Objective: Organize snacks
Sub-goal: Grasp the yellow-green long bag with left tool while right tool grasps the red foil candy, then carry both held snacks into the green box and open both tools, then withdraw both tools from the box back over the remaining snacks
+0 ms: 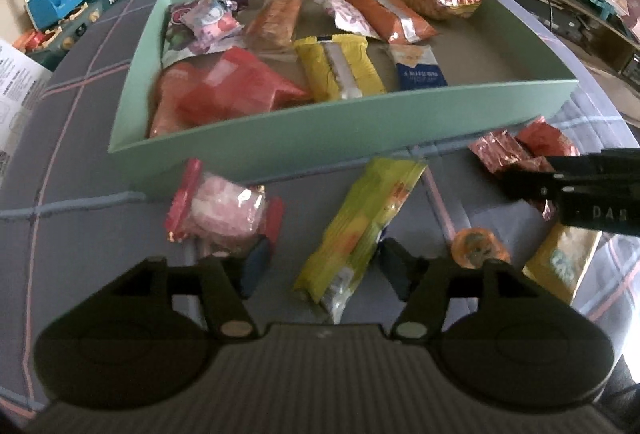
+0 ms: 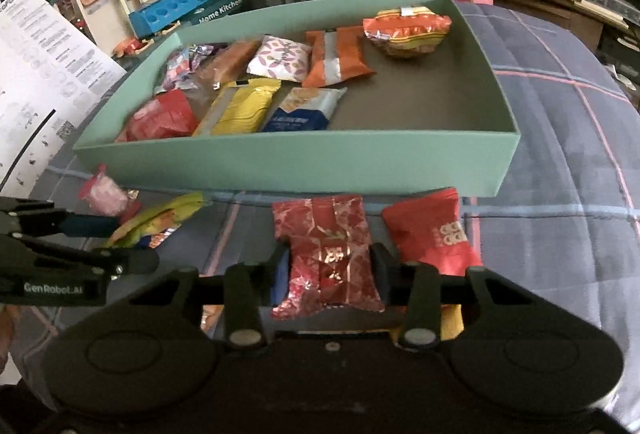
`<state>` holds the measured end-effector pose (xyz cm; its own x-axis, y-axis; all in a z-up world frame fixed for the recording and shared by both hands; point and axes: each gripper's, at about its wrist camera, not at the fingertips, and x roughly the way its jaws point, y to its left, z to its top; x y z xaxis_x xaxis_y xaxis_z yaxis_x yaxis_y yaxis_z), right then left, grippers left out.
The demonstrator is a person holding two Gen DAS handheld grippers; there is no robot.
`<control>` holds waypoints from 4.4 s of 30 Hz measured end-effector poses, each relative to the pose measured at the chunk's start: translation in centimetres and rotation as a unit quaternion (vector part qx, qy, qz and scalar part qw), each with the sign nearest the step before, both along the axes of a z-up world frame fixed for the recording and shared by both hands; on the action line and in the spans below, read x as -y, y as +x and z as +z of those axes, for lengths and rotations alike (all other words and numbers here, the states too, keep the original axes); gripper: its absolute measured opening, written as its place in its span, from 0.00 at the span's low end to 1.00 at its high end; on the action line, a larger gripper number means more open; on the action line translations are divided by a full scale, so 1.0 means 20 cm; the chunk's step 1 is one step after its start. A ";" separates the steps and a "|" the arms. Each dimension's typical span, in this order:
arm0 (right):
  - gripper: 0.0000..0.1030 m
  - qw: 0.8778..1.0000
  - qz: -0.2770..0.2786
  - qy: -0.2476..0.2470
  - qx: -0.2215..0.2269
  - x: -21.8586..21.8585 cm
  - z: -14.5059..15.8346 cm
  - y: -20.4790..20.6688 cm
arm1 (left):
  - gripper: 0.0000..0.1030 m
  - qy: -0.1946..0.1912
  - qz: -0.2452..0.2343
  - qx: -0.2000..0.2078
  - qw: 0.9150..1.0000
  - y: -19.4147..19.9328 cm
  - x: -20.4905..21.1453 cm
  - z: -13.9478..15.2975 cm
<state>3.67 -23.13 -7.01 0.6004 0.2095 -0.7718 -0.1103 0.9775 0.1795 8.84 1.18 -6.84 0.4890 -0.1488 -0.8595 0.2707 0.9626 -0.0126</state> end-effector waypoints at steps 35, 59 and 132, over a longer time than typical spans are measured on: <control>0.37 0.993 -0.050 0.089 0.066 0.18 0.25 -0.13 | 0.24 -0.055 -0.003 0.085 0.995 -0.12 0.02 0.42; 0.40 0.988 -0.104 0.100 0.058 0.47 0.27 0.50 | 0.24 -0.101 -0.006 0.029 0.994 0.62 0.64 0.25; 1.00 0.989 -0.098 0.106 -0.034 0.24 0.11 -0.26 | 1.00 0.031 -0.059 -0.015 0.998 -0.31 0.05 -0.02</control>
<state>-1.54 -27.90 -4.89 0.5942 0.2567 -0.7623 0.0959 0.9183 0.3840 2.57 0.23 -7.29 0.4455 -0.1497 -0.8827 0.3819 0.9235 0.0361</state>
